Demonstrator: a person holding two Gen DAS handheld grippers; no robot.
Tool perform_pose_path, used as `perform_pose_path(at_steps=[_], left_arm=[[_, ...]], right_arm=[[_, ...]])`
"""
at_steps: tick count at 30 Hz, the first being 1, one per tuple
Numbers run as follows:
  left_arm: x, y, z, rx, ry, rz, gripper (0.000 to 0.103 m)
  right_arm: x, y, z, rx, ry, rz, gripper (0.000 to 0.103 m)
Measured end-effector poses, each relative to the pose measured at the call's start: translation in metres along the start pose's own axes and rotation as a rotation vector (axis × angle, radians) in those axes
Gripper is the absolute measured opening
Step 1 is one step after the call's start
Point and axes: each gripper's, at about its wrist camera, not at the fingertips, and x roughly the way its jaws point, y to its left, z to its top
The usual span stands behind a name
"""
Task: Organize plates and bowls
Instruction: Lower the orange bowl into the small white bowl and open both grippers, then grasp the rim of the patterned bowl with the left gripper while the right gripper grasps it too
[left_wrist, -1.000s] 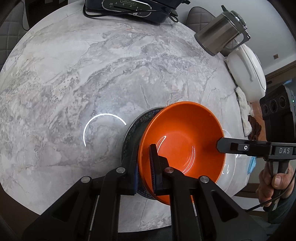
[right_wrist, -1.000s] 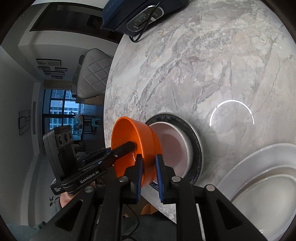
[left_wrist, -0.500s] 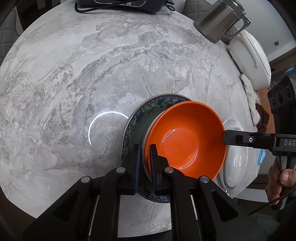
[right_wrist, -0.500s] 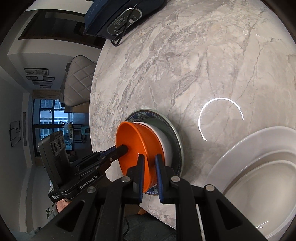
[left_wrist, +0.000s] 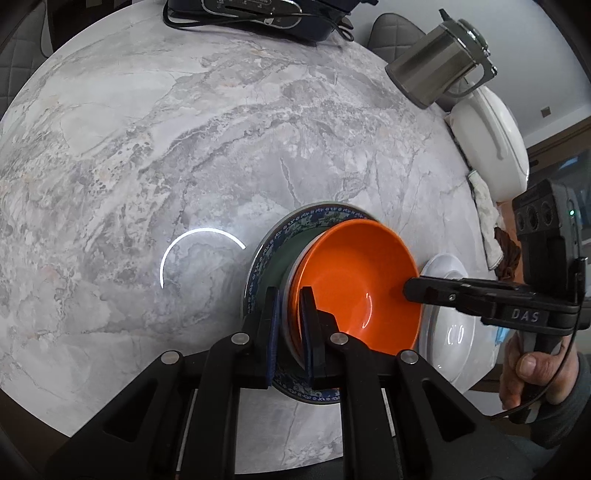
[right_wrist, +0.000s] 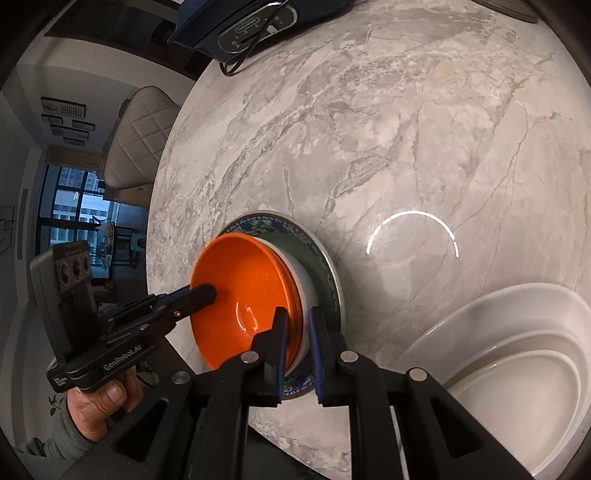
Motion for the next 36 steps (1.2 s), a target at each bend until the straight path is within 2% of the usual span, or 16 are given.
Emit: perform_pose_path(at_steps=[4,5,7,10,11,12,13,15,16,17,18,19,22,25,27,36], left_arm=[[-0.02,0.006,0.005,-0.019,-0.072,-0.04,0.01],[-0.024,0.007,0.006,-0.024,-0.086,-0.034,0.01],[-0.035,0.012,0.005,-0.062,-0.111,-0.053,0.012],[-0.052,0.028,0.002,-0.155,-0.146,-0.219,0.013],[-0.06,0.031,-0.004,-0.153,-0.194,-0.29,0.013],[-0.069,0.03,-0.009,-0.118,-0.259,-0.296,0.013],[-0.075,0.025,-0.013,-0.054,-0.309,-0.259,0.014],[-0.069,0.017,-0.016,0.032,-0.275,-0.138,0.023],[-0.062,0.02,-0.016,0.015,-0.23,-0.113,0.038],[-0.056,0.026,-0.015,-0.026,-0.199,-0.106,0.063],[-0.051,0.032,-0.014,-0.068,-0.172,-0.089,0.072],[-0.046,0.037,-0.012,-0.096,-0.137,-0.073,0.075],[-0.027,0.047,-0.01,-0.097,-0.023,-0.01,0.075],[-0.021,0.056,-0.013,-0.104,-0.025,-0.034,0.075],[-0.022,0.054,-0.014,-0.083,-0.037,-0.035,0.075],[-0.007,0.045,-0.017,-0.026,0.002,0.005,0.073]], right_arm=[[-0.003,0.006,-0.001,-0.037,-0.019,-0.028,0.02],[-0.008,0.007,-0.001,-0.042,-0.035,-0.03,0.027],[-0.021,0.007,-0.001,-0.03,-0.078,-0.031,0.071],[-0.059,0.003,-0.006,-0.026,-0.22,0.043,0.077],[-0.073,0.001,-0.009,-0.03,-0.284,0.087,0.082],[-0.088,-0.002,-0.013,-0.033,-0.355,0.112,0.097],[-0.099,-0.005,-0.018,-0.034,-0.414,0.118,0.103],[-0.104,-0.014,-0.022,-0.024,-0.444,0.145,0.103],[-0.099,-0.021,-0.021,-0.003,-0.404,0.143,0.103],[-0.091,-0.029,-0.019,0.035,-0.348,0.13,0.103],[-0.084,-0.036,-0.018,0.067,-0.314,0.124,0.103],[-0.079,-0.039,-0.017,0.092,-0.297,0.121,0.103],[-0.067,-0.046,-0.015,0.122,-0.245,0.087,0.093],[-0.055,-0.049,-0.011,0.139,-0.202,0.096,0.073],[-0.047,-0.048,-0.009,0.127,-0.173,0.083,0.067],[-0.02,-0.046,-0.006,0.081,-0.087,0.038,0.064]])
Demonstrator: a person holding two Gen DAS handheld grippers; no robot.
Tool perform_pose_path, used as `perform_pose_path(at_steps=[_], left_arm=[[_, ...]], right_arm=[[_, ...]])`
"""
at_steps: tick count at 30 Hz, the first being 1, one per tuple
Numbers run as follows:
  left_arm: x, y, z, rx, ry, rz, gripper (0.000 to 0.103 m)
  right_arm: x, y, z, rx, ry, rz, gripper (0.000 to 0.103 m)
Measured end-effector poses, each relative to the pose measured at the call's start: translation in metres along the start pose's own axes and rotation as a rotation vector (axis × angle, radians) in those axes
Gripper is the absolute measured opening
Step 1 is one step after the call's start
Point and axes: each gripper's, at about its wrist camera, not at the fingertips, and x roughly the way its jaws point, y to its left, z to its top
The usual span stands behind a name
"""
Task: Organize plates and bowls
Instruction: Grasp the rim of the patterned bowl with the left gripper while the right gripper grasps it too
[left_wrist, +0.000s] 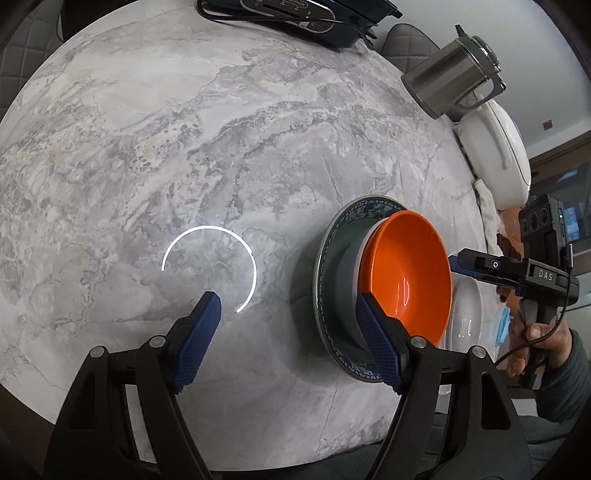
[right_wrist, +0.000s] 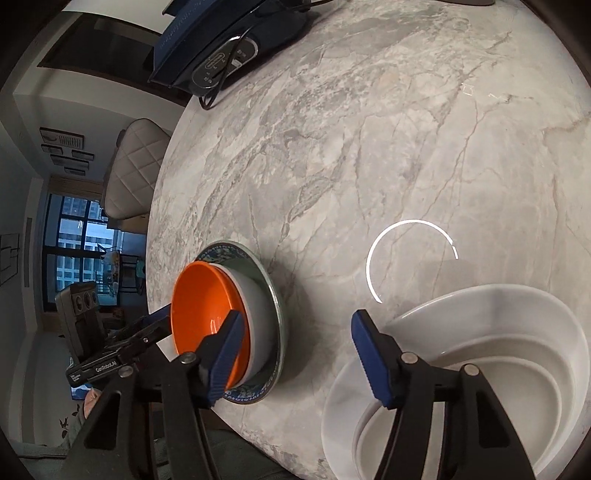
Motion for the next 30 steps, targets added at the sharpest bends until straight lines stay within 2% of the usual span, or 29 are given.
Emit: perform_pose_path(at_steps=[3,7,10,12,20,26,28,30], left_arm=[[-0.002,-0.001,0.001,0.014,-0.01,0.022,0.073],[0.002,-0.003,0.001,0.009,-0.001,0.012,0.073],[0.005,0.002,0.001,-0.049,0.007,-0.005,0.073],[0.007,0.004,0.001,-0.053,0.009,-0.01,0.073],[0.006,-0.016,0.004,0.084,0.019,0.117,0.072],[0.009,-0.007,0.004,0.054,0.038,0.056,0.072],[0.015,-0.005,0.005,0.051,0.066,0.065,0.072],[0.024,-0.006,0.005,0.069,0.097,0.079,0.067]], right_arm=[[0.002,-0.003,-0.001,0.008,0.022,0.001,0.064],[0.007,-0.003,-0.004,-0.01,0.043,0.015,0.064],[0.011,-0.001,-0.005,-0.023,0.058,0.005,0.064],[0.013,0.0,-0.005,-0.033,0.063,0.001,0.064],[0.02,0.003,-0.002,-0.057,0.087,-0.011,0.064],[0.023,0.002,0.003,-0.06,0.114,0.014,0.059],[0.024,0.001,0.005,-0.052,0.128,0.039,0.056],[0.026,0.0,0.006,-0.044,0.142,0.058,0.056]])
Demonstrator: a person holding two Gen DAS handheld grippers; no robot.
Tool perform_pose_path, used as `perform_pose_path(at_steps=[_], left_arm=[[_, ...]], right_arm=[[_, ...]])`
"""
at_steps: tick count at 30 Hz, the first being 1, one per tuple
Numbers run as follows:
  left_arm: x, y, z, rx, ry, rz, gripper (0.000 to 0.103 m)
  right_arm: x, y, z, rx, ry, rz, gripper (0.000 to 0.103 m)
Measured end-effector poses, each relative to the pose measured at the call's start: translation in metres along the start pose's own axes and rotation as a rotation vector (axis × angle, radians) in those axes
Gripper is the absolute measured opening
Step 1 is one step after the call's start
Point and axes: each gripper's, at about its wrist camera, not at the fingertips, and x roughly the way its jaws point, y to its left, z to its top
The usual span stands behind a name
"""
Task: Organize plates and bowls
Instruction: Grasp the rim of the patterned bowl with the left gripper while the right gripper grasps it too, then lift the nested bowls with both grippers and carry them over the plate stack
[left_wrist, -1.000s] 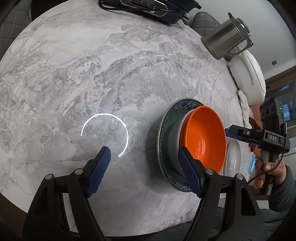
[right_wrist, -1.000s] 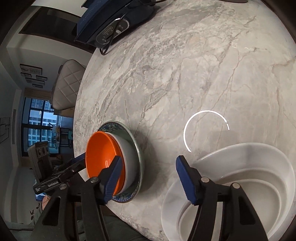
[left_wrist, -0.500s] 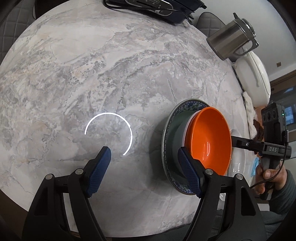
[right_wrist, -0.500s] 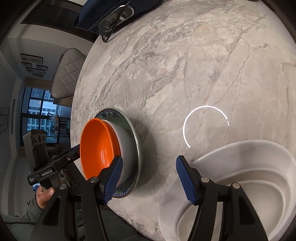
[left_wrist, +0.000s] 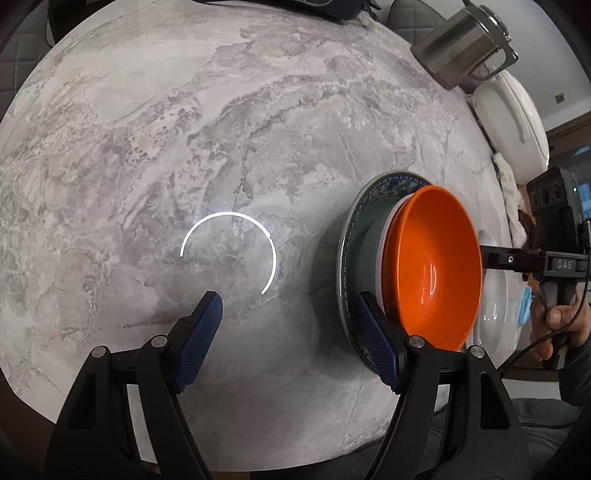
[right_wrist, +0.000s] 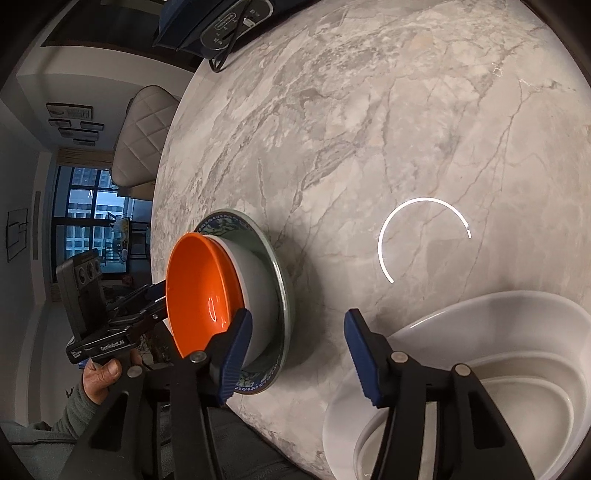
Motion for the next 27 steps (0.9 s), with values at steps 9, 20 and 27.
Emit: perform_pose_path(at_steps=[9,20,27], left_arm=[[0.001,-0.012,0.01,0.039,-0.006,-0.077,0.011],[0.002,-0.024,0.012,0.07,0.005,-0.026,0.008],[0.001,-0.023,0.01,0.065,0.008,-0.021,0.008]], right_arm=[[0.006,-0.004,0.002,0.05,0.029,0.07,0.047],[0.012,0.002,-0.001,0.071,0.045,0.092,0.014],[0.015,0.003,-0.003,0.086,0.022,0.078,0.013]])
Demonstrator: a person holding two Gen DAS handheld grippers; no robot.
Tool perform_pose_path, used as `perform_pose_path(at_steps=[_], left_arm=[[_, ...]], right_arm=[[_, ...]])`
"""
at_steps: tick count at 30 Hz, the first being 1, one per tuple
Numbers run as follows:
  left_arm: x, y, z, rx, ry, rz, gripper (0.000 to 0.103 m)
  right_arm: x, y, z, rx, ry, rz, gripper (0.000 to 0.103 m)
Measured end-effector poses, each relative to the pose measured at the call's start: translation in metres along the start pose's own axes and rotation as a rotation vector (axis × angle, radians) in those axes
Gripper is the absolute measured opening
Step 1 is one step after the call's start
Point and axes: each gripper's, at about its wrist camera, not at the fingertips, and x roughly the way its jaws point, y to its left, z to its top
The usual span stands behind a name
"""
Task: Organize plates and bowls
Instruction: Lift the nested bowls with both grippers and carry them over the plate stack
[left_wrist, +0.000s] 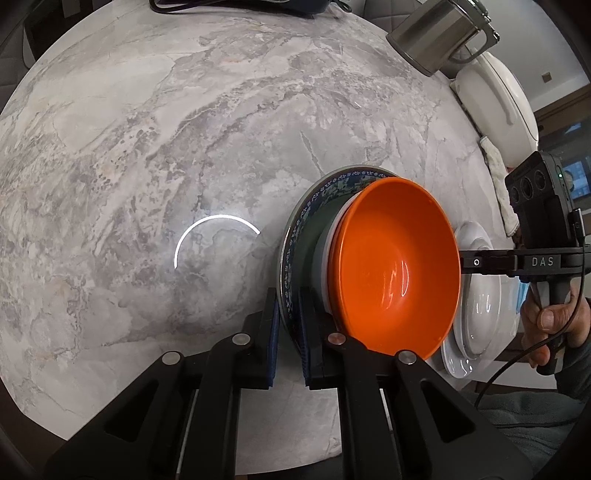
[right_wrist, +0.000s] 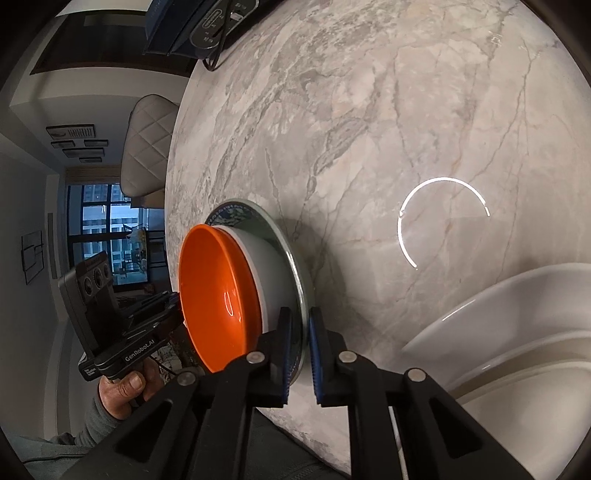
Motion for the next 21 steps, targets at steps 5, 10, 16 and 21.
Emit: perform_pose_path(at_steps=[5,10,16,21], left_arm=[[0.001,0.003,0.002,-0.018,0.006,-0.022,0.008],[0.002,0.002,0.004,-0.01,0.012,-0.012,0.008],[0.005,-0.001,0.006,0.003,0.019,0.004,0.008],[0.007,0.005,0.007,-0.025,0.02,-0.023,0.008]], right_arm=[[0.0,0.002,0.004,-0.022,0.013,-0.03,0.013],[-0.002,0.007,0.007,-0.059,-0.013,-0.07,0.015],[0.002,0.012,0.006,-0.067,-0.009,-0.112,0.007],[-0.003,0.007,0.008,-0.019,-0.026,-0.071,0.008]])
